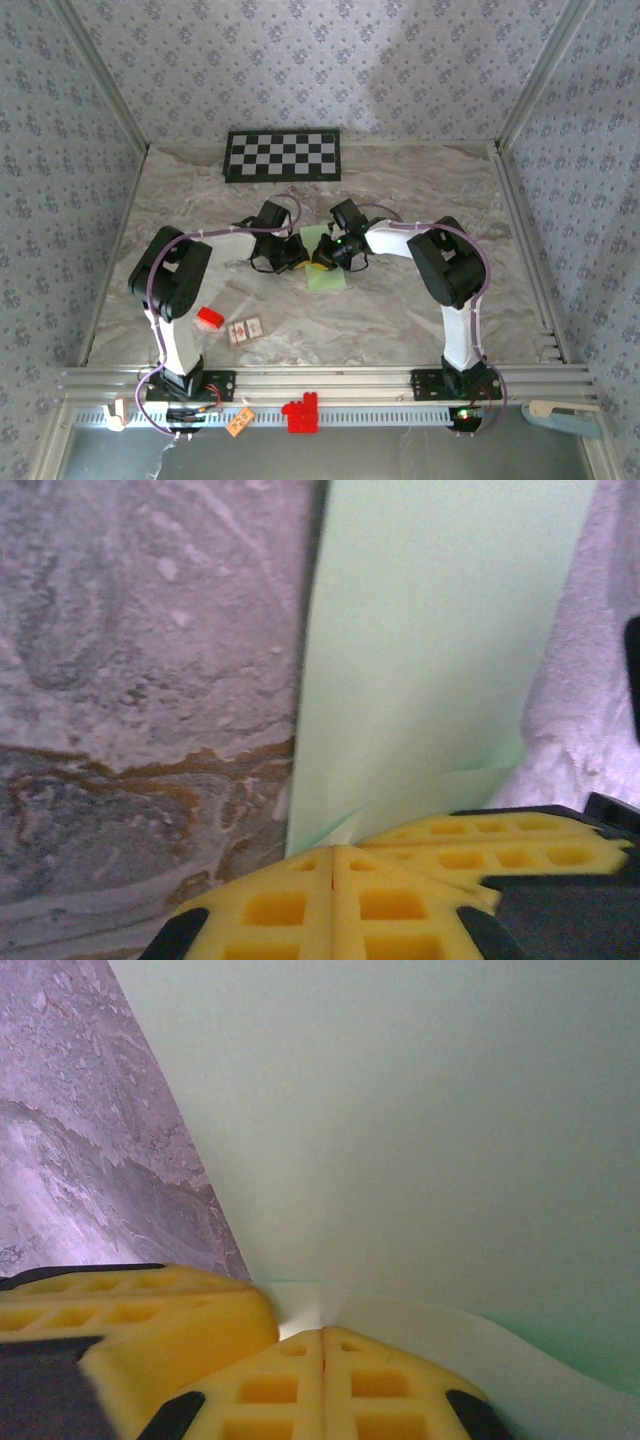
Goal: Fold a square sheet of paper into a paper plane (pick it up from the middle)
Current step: Fold the triangle a second time at the center of the table.
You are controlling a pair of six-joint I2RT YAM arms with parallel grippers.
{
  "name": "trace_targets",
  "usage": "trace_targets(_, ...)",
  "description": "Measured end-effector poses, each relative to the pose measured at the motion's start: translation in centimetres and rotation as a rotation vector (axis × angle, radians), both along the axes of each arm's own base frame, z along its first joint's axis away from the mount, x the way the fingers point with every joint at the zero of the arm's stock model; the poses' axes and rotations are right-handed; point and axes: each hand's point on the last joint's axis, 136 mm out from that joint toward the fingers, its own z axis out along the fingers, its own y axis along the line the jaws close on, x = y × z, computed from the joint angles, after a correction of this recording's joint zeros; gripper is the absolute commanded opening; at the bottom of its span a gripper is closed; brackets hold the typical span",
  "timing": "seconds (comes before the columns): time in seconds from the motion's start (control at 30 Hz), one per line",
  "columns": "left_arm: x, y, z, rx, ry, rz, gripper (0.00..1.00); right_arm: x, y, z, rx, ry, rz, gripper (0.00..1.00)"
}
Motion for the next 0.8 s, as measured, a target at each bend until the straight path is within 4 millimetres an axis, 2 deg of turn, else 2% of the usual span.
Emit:
trace_targets(0.37, 0.1, 0.4, -0.3, 0.060, -0.013, -0.029, 0.02, 0.1, 0.0, 0.3, 0.014, -0.003, 0.000, 0.03)
trace_targets(0.63, 0.1, 0.5, -0.4, 0.083, -0.016, -0.059, 0.00, 0.2, -1.4, 2.6, 0.047, -0.096, 0.013, 0.04)
trace_targets(0.8, 0.1, 0.5, -0.4, 0.090, -0.016, -0.070, 0.00, 0.2, -1.9, 2.2, 0.043, -0.117, 0.034, 0.04)
